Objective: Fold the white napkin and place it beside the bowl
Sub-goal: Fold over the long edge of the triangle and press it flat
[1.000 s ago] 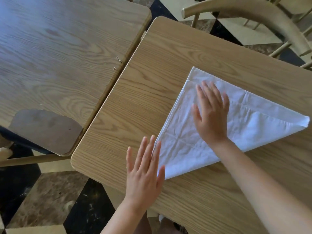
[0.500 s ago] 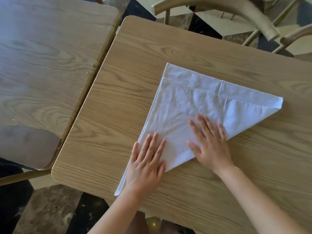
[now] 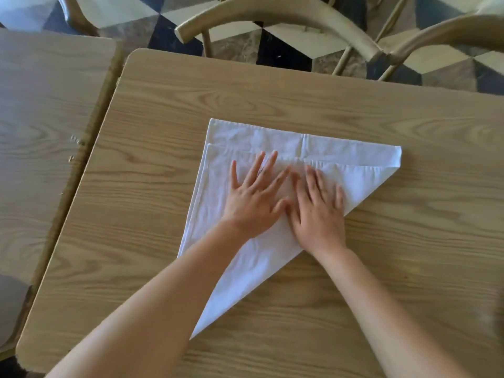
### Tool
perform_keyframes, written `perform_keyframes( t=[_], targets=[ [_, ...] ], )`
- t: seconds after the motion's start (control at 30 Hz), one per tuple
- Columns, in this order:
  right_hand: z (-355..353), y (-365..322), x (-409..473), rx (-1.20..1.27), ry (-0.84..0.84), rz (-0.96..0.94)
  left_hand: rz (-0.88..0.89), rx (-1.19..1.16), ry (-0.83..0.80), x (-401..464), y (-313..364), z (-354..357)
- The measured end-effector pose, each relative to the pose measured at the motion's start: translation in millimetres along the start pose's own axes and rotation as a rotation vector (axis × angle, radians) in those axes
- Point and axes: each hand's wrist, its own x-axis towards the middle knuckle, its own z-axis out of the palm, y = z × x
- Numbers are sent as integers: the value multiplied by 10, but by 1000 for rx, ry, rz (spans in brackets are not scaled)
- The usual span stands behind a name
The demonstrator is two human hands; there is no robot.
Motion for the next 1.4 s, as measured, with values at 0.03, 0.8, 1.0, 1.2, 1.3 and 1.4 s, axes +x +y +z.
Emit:
perform_keyframes(
  t=[0.03, 0.8, 1.0, 1.2, 1.3, 1.4],
  targets=[
    [5, 32, 18, -3, 4, 0, 6, 8, -7, 55, -23, 25],
    [-459, 1126, 633, -23, 84, 62, -11, 37, 105, 717, -789, -338],
    [-295, 1286, 691, -46, -36, -49, 23, 22, 99, 729, -870, -222],
    [-368, 1251, 755, -72, 179, -82, 110, 92, 127, 782, -905, -349],
    [-468, 1215, 883, -69, 272, -28, 99, 104, 173, 838, -897, -441],
    [-594, 1201, 976, -34, 236, -14, 56, 52, 208, 899, -874, -523]
  ],
)
